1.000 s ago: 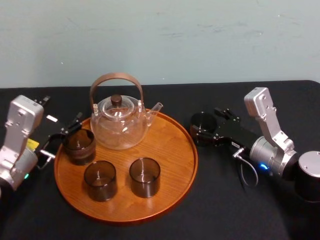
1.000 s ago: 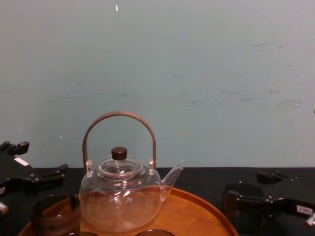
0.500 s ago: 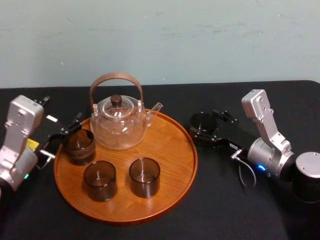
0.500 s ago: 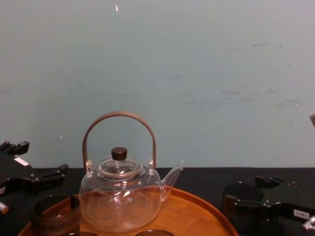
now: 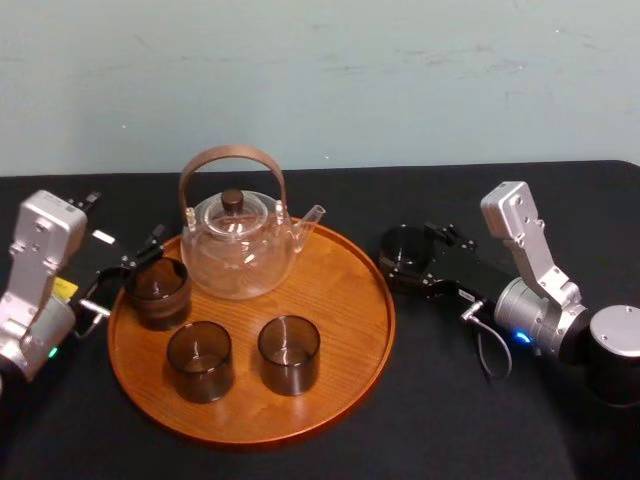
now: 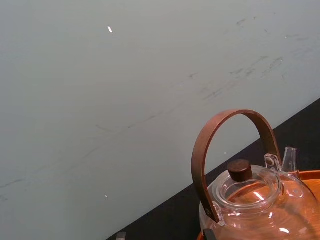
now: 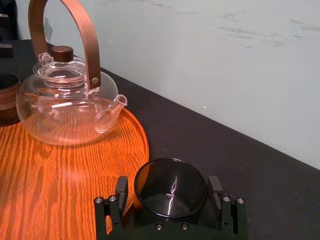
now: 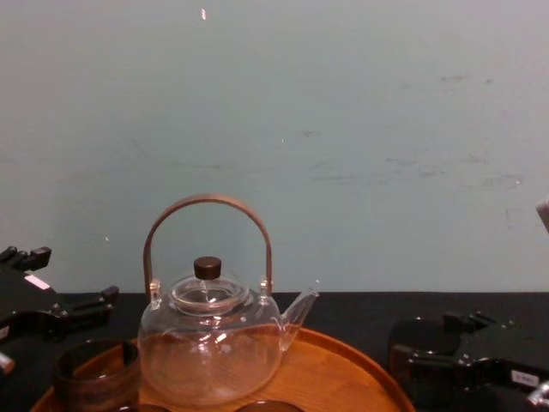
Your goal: Pick up the glass from the table and place it on the tray.
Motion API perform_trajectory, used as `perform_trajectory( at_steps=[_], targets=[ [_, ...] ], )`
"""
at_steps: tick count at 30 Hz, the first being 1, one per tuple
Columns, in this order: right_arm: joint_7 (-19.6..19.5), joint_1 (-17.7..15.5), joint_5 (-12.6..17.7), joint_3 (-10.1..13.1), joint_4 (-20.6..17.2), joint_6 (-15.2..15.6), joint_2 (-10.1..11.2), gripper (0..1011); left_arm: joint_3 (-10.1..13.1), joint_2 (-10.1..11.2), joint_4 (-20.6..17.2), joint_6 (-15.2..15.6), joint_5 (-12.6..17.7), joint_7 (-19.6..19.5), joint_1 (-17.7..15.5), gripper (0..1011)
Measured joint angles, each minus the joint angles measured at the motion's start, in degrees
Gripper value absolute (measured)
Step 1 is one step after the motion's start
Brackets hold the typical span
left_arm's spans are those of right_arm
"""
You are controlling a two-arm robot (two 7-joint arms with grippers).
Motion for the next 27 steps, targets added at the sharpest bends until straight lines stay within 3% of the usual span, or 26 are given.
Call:
perform_trajectory(
  at_steps=[27],
  targets=[
    [0.2,0.1,0.3,0.1,0.5,0.4,0.0,1002,0.0,0.0,0.0,0.0,0.0,0.0,0.0,1001]
  ],
)
